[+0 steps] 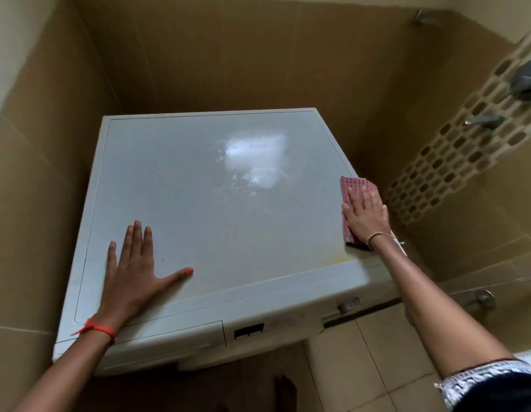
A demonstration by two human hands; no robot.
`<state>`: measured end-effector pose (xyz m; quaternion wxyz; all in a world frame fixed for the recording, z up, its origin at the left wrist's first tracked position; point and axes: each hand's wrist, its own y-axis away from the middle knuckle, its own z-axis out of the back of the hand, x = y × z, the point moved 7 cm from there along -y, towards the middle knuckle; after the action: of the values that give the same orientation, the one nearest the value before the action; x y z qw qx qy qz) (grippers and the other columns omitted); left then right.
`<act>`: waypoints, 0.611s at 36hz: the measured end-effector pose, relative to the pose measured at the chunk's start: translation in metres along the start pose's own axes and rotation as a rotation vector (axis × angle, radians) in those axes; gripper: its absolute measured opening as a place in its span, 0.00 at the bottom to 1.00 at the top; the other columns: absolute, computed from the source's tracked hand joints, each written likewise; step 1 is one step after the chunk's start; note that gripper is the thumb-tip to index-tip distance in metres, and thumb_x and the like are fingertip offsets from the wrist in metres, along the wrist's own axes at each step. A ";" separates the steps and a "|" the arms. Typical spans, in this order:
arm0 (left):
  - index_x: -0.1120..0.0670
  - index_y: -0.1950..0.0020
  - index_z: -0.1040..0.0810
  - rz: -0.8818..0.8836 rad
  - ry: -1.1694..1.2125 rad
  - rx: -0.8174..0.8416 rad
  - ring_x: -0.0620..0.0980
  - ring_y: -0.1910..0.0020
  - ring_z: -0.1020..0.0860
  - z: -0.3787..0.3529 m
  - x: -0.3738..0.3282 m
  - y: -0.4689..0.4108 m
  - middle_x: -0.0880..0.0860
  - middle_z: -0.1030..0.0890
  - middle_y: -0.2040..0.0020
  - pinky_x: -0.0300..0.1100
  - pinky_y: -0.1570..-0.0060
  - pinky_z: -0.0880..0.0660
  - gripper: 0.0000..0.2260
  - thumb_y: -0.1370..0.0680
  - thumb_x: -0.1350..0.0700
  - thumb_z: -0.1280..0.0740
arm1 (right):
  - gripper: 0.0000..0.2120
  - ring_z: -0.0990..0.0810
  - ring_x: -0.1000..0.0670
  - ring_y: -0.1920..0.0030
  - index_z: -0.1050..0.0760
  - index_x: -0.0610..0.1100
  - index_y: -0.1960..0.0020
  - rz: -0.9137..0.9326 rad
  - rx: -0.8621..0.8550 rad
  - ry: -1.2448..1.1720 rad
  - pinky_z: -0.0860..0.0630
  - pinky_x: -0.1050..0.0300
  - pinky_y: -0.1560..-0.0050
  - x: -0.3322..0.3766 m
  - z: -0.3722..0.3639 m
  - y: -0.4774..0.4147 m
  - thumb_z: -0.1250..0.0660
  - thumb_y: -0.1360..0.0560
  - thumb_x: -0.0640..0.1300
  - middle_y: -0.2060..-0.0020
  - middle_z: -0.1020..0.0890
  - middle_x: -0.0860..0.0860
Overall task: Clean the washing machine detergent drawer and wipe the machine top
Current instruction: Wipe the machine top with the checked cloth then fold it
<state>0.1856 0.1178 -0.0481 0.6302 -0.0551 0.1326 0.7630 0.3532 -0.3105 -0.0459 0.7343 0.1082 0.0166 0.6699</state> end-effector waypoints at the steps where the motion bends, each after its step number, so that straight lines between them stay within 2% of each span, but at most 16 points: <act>1: 0.56 0.25 0.62 0.004 0.020 0.004 0.45 0.26 0.66 0.001 0.000 -0.001 0.50 0.65 0.25 0.50 0.27 0.66 0.61 0.47 0.16 0.63 | 0.26 0.59 0.49 0.24 0.59 0.54 0.24 0.009 -0.004 -0.003 0.59 0.45 0.26 0.017 -0.001 -0.007 0.56 0.19 0.56 0.24 0.58 0.49; 8: 0.55 0.24 0.60 0.023 0.083 -0.072 0.42 0.26 0.63 0.021 -0.015 -0.036 0.50 0.61 0.23 0.47 0.28 0.65 0.61 0.46 0.17 0.60 | 0.26 0.61 0.52 0.24 0.59 0.57 0.24 0.392 0.081 -0.021 0.63 0.49 0.27 0.158 -0.018 -0.001 0.57 0.20 0.59 0.24 0.59 0.53; 12: 0.57 0.23 0.57 0.023 0.094 -0.087 0.45 0.24 0.61 0.025 -0.027 -0.082 0.52 0.58 0.22 0.49 0.27 0.62 0.59 0.44 0.20 0.54 | 0.30 0.60 0.56 0.25 0.59 0.60 0.26 0.676 0.056 0.043 0.62 0.52 0.28 0.182 -0.029 0.043 0.67 0.27 0.64 0.24 0.56 0.56; 14: 0.57 0.23 0.55 0.010 0.085 -0.085 0.45 0.24 0.60 0.024 -0.033 -0.102 0.52 0.57 0.22 0.49 0.27 0.63 0.58 0.43 0.21 0.54 | 0.28 0.54 0.54 0.25 0.56 0.59 0.26 0.718 -0.003 0.010 0.60 0.53 0.28 0.174 -0.033 0.058 0.67 0.24 0.65 0.25 0.49 0.56; 16: 0.57 0.23 0.55 0.001 0.091 -0.082 0.45 0.24 0.60 0.022 -0.037 -0.118 0.52 0.56 0.22 0.50 0.27 0.63 0.58 0.43 0.21 0.54 | 0.25 0.42 0.51 0.26 0.50 0.58 0.26 0.693 -0.070 0.022 0.53 0.51 0.30 0.167 -0.034 0.063 0.64 0.21 0.61 0.26 0.40 0.54; 18: 0.57 0.23 0.54 0.003 0.092 -0.081 0.45 0.24 0.60 0.021 -0.039 -0.128 0.52 0.56 0.22 0.50 0.27 0.63 0.57 0.42 0.22 0.55 | 0.24 0.35 0.50 0.29 0.45 0.58 0.27 0.660 -0.081 0.048 0.48 0.49 0.33 0.171 -0.034 0.058 0.62 0.20 0.59 0.28 0.35 0.54; 20: 0.56 0.23 0.54 0.005 0.072 -0.095 0.44 0.24 0.60 0.018 -0.039 -0.132 0.52 0.56 0.22 0.49 0.27 0.63 0.56 0.42 0.22 0.56 | 0.25 0.38 0.50 0.27 0.44 0.58 0.27 0.676 -0.019 0.035 0.50 0.49 0.32 0.188 -0.031 0.052 0.64 0.20 0.59 0.27 0.37 0.54; 22: 0.56 0.23 0.53 0.011 0.064 -0.114 0.43 0.24 0.60 0.015 -0.038 -0.132 0.51 0.56 0.22 0.49 0.27 0.63 0.56 0.41 0.22 0.56 | 0.28 0.51 0.53 0.24 0.51 0.60 0.26 0.734 0.031 -0.019 0.61 0.51 0.29 0.215 -0.028 0.040 0.68 0.24 0.62 0.24 0.49 0.56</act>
<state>0.3234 0.1088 -0.0416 0.6173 -0.1144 0.1093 0.7707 0.3315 -0.0914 -0.0402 0.4436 0.1246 -0.0200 0.8873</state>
